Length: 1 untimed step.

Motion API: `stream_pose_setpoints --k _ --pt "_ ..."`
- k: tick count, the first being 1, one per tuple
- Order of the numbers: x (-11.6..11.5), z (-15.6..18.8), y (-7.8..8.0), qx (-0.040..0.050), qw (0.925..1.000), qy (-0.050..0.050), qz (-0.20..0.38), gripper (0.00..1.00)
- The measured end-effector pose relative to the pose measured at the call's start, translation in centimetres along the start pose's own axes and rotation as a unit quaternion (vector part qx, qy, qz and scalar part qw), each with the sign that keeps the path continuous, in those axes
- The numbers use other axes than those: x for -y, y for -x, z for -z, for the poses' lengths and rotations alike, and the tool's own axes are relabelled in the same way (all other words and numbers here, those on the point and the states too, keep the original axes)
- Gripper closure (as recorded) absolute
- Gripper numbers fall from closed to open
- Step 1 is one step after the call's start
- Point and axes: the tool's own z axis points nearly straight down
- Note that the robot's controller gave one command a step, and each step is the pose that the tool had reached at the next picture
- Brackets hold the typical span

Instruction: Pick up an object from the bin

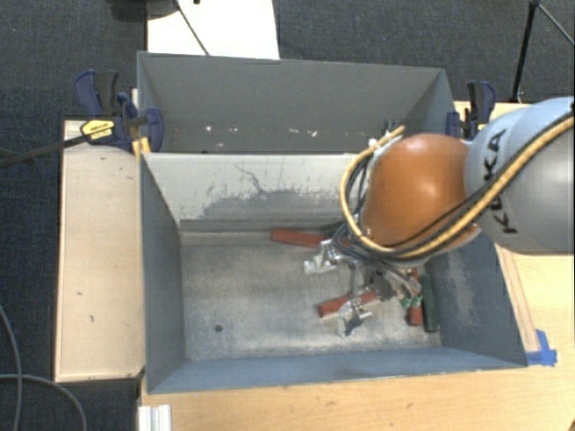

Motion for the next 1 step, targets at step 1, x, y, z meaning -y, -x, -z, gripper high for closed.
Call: stream_pose_setpoints --k 1 --pt "1.49 -4.21 0.54 0.0044 0.9997 -0.002 0.025 0.00"
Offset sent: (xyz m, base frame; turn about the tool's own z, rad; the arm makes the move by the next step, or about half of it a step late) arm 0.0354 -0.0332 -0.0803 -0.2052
